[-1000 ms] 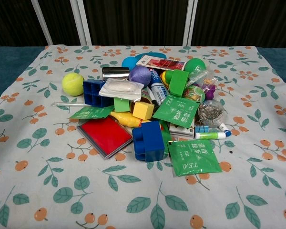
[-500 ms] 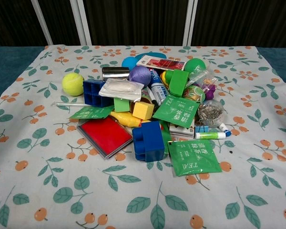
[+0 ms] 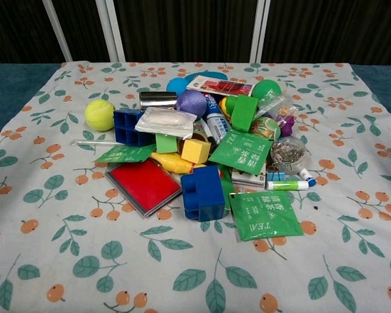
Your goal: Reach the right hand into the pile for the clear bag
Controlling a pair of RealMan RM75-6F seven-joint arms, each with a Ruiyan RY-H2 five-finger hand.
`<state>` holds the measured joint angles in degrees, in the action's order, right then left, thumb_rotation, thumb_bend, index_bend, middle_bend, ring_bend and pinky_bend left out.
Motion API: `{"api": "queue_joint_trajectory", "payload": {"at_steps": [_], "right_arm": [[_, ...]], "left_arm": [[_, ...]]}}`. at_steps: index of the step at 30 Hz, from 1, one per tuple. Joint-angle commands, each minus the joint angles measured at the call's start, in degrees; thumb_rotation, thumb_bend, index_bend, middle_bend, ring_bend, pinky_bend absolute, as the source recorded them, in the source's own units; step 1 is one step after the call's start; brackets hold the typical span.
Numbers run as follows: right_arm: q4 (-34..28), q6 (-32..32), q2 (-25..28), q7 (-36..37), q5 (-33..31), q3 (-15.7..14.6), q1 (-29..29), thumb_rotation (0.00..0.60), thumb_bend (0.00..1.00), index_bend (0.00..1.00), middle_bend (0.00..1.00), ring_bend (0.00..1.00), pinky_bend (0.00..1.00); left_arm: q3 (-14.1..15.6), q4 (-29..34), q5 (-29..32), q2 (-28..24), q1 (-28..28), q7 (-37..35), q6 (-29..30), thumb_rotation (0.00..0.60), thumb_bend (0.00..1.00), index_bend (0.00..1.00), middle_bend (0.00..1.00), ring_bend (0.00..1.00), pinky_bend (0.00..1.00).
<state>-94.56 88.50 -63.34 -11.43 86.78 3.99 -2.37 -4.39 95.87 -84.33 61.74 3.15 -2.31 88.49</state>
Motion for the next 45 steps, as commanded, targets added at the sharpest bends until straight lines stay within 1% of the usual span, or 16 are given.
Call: {"api": "queue_joint_trajectory", "payload": {"at_steps": [1, 7, 12, 16, 20, 23, 26, 28, 29, 32, 45], "right_arm": [[0.02, -0.12, -0.02, 0.1, 0.01, -0.01, -0.05, 0.6, 0.2, 0.03, 0.03, 0.05, 0.22], [0.27, -0.95, -0.14, 0.5, -0.11, -0.05, -0.42, 0.6, 0.2, 0.03, 0.03, 0.05, 0.22], [0.33, -3.21, -0.33, 0.9, -0.05, -0.55, -1.34, 0.6, 0.2, 0.03, 0.04, 0.05, 0.22], [-0.9, -8.04, 0.81, 3.63, -1.74, -0.43, -3.36, 0.6, 0.2, 0.02, 0.05, 0.05, 0.22], [-1.09, -15.08, 1.87, 7.37, -4.37, 0.55, -6.97, 0.6, 0.2, 0.02, 0.08, 0.06, 0.22], [-0.58, -18.57, 1.37, 9.53, -5.73, 1.42, -9.16, 0.6, 0.19, 0.02, 0.09, 0.06, 0.22], [-0.12, -22.8, -0.23, 10.75, -7.24, 2.73, -12.38, 0.6, 0.18, 0.02, 0.11, 0.07, 0.22], [0.22, -25.15, -2.14, 11.38, -9.5, 4.01, -14.35, 0.6, 0.18, 0.03, 0.13, 0.08, 0.22], [0.24, -27.65, -3.61, 12.61, -11.03, 4.74, -15.93, 0.6, 0.18, 0.05, 0.14, 0.09, 0.22], [1.14, -31.47, -5.77, 12.54, -13.56, 5.49, -18.61, 0.6, 0.18, 0.07, 0.16, 0.1, 0.22], [3.81, -34.34, -13.64, 6.59, -19.89, 7.3, -24.34, 0.6, 0.2, 0.16, 0.24, 0.1, 0.22]], "left_arm": [[-0.06, 0.03, 0.03, 0.0, -0.02, -0.05, 0.08, 0.6, 0.43, 0.07, 0.0, 0.0, 0.0], [-0.05, 0.22, 0.11, -0.03, -0.07, -0.17, 0.05, 0.6, 0.43, 0.07, 0.0, 0.0, 0.0], [-0.05, 0.28, 0.22, -0.02, -0.17, -0.2, 0.11, 0.6, 0.43, 0.07, 0.0, 0.0, 0.0], [-0.19, 0.3, 0.69, 0.05, -0.13, -0.06, -0.12, 0.6, 0.43, 0.07, 0.0, 0.0, 0.0], [-0.24, 0.41, 1.08, 0.12, 0.02, 0.01, -0.62, 0.6, 0.43, 0.06, 0.0, 0.0, 0.0], [-0.2, 0.53, 1.19, 0.2, 0.06, 0.29, -0.79, 0.6, 0.43, 0.06, 0.0, 0.0, 0.0], [-0.21, 0.56, 1.27, 0.32, 0.07, 0.5, -0.83, 0.6, 0.43, 0.06, 0.0, 0.0, 0.0], [-0.28, 0.52, 1.34, 0.4, 0.07, 0.38, -0.8, 0.6, 0.44, 0.06, 0.0, 0.0, 0.0], [-0.33, 0.48, 1.48, 0.42, 0.12, 0.4, -0.92, 0.6, 0.44, 0.06, 0.0, 0.0, 0.0], [-0.41, 0.51, 1.75, 0.41, 0.27, 0.58, -1.26, 0.6, 0.44, 0.06, 0.0, 0.0, 0.0], [-0.46, 0.71, 2.26, 0.26, 0.48, 0.52, -1.96, 0.6, 0.44, 0.06, 0.0, 0.0, 0.0]]}}
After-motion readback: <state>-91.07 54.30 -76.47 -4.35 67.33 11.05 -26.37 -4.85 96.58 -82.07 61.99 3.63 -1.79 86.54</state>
